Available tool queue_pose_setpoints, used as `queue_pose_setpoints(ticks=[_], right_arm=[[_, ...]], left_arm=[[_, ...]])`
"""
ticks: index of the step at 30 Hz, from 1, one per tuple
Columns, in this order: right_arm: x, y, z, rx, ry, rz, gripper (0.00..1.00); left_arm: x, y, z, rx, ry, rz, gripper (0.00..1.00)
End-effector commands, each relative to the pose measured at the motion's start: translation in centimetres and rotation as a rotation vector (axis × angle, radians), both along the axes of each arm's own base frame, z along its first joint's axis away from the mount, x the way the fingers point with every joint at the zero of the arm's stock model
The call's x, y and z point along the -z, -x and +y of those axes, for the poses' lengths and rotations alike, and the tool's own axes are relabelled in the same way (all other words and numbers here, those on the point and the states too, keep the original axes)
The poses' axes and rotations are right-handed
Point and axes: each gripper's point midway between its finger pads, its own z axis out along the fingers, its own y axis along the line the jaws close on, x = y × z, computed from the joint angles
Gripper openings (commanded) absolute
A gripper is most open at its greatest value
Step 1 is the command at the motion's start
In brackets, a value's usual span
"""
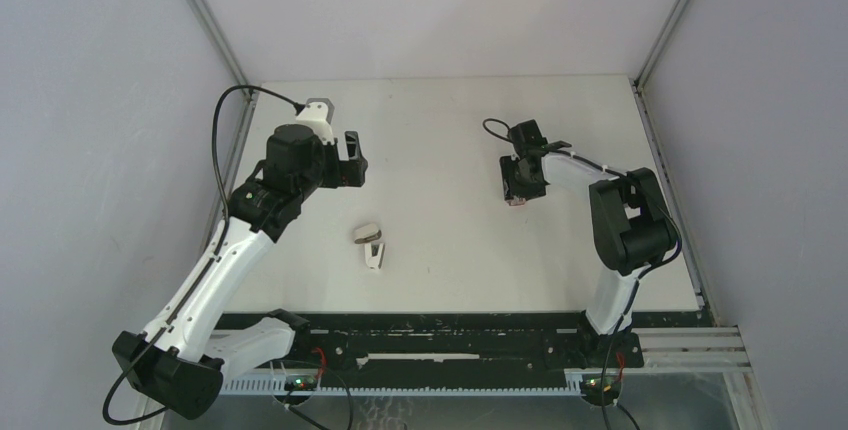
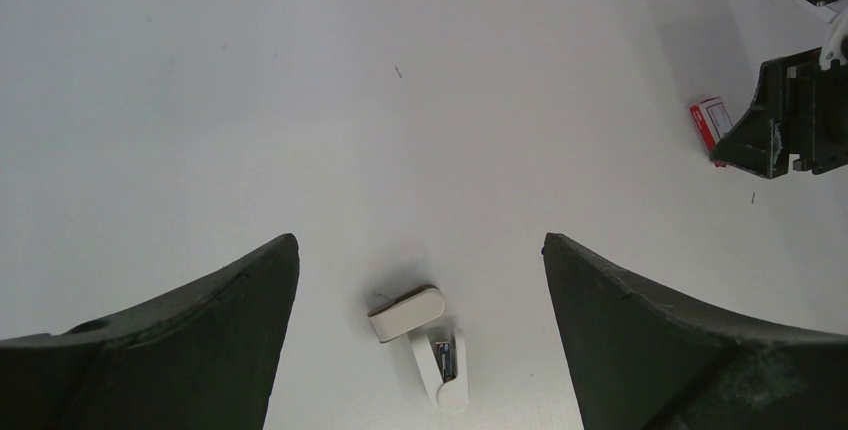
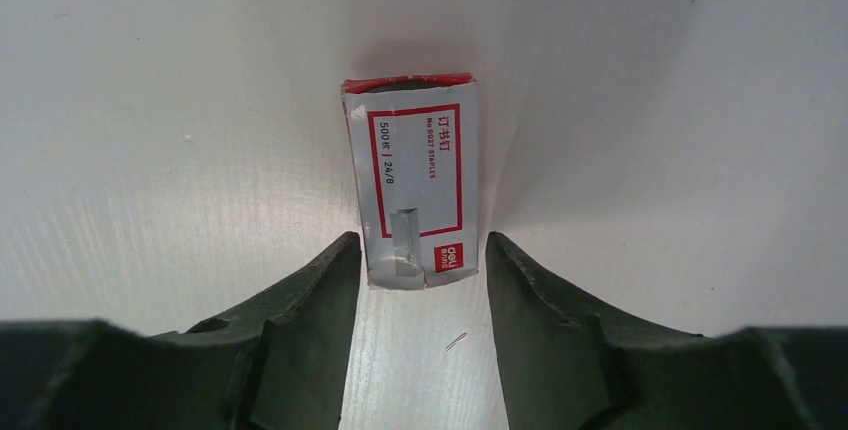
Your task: Load the staples into the stapler
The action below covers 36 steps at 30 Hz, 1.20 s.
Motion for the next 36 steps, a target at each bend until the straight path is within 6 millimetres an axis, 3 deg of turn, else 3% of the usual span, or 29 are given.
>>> queue_pose_setpoints(ticks=[1,10,14,20,24,28,31,36], right_arm=[[-0.4,-0.5,0.5,-0.004,-0.022,-0.031,0.47],[-0.2,-0.5,0.8,-0.045,0.002,-0.038,0.43],[-0.6,-0.2,2.1,-0.103,0.002,-0.049,0.43],[-1.8,1.5,6.9,-0.281,-0.040,-0.078,0.43],[-1.8,4.4,11.4,-0.494,-0.042,-0.077,0.43],[-1.5,7.4,14.6,-0.667,-0.018,-0.083,0.43],[-2.0,8.2,15.3,-0.682,-0.030,-0.100,0.50],[-4.2,8.5,14.8,-0.611,-0.085,-0.184,0.74]], left_arm=[[0.4,0.3,0.0,0.010,0.001,-0.009,0.96],[0.3,0.3,0.0,0.008,0.001,-0.013,0.96],[0.2,0.4,0.1,0.006,0.002,-0.017,0.96],[0.3,0.3,0.0,0.007,0.001,-0.013,0.96],[0.2,0.2,0.1,0.001,0.002,-0.016,0.96],[-0.2,0.6,-0.2,-0.001,0.041,-0.004,0.96],[-0.1,1.5,-1.7,0.033,0.124,0.013,0.96],[1.6,2.5,-3.7,0.038,0.275,0.027,0.96]])
